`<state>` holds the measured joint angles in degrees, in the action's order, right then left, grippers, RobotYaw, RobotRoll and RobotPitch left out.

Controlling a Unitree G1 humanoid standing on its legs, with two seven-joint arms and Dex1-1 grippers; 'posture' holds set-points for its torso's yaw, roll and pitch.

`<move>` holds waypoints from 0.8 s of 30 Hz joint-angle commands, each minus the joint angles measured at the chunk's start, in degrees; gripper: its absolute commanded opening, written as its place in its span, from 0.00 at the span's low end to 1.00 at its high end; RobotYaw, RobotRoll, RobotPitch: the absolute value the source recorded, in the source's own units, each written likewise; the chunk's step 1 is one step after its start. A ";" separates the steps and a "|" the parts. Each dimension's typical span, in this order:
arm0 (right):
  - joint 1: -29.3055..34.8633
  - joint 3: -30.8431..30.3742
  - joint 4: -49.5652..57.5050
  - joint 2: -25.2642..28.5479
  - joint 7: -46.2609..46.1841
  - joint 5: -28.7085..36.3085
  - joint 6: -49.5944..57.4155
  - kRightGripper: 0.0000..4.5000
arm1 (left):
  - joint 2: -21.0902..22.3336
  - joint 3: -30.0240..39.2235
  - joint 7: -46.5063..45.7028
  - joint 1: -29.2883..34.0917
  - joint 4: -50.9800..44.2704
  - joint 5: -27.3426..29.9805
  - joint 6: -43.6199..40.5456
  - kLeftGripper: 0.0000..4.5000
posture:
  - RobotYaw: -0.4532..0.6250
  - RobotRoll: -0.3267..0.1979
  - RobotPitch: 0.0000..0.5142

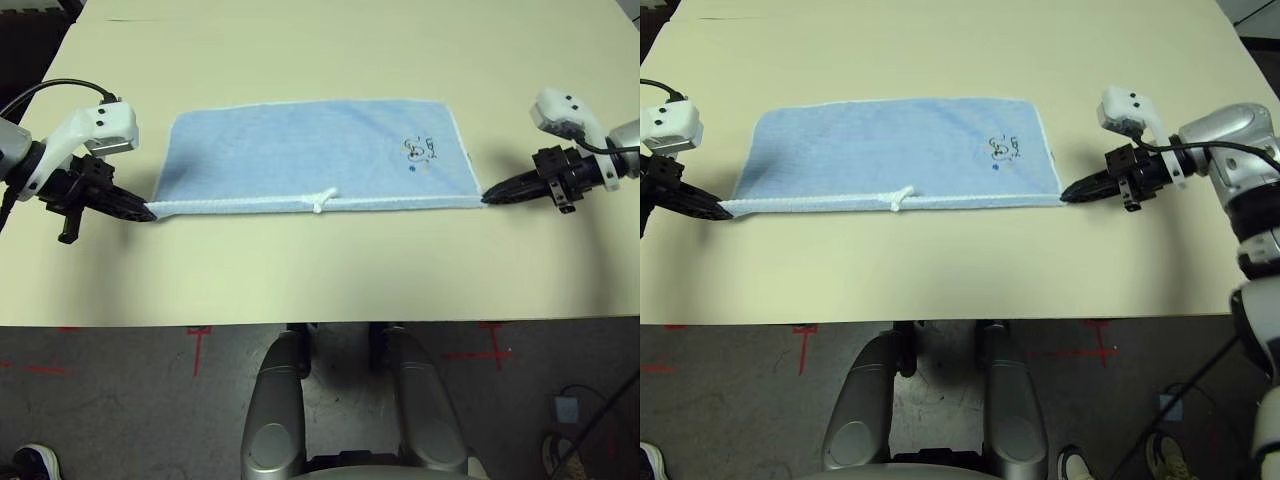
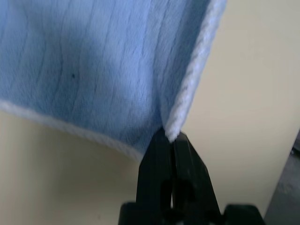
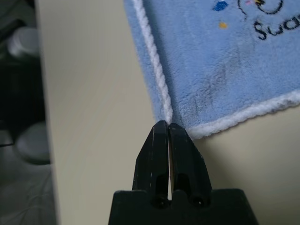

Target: Fold the towel and set it aside.

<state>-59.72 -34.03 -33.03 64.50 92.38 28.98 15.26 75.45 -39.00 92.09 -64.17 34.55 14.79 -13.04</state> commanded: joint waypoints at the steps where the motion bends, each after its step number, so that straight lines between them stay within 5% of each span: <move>1: 1.24 -2.29 2.17 3.67 0.12 3.09 3.84 0.00 | 2.06 -0.67 0.41 -0.80 1.89 0.27 -0.67 0.00 | 0.42 0.62 0.72; 5: 0.68 -3.11 3.28 4.44 0.12 4.29 5.31 0.00 | -0.26 0.68 0.41 -2.63 4.52 -0.55 -0.22 0.00 | 0.42 0.62 0.72; 18: -5.10 -1.98 -13.23 -4.42 0.12 -10.21 -9.40 0.00 | 1.57 -2.46 0.41 -2.86 3.09 1.93 -4.62 0.00 | 0.42 0.62 0.72; 24: -8.06 0.00 -19.81 -8.75 0.12 -11.36 -12.78 0.00 | -3.71 0.63 0.41 -6.73 10.29 -2.20 -3.34 0.00 | 0.43 0.62 0.71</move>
<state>-67.37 -35.19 -50.11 55.22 92.36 18.99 3.42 71.73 -40.02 92.10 -69.69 41.24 15.35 -16.85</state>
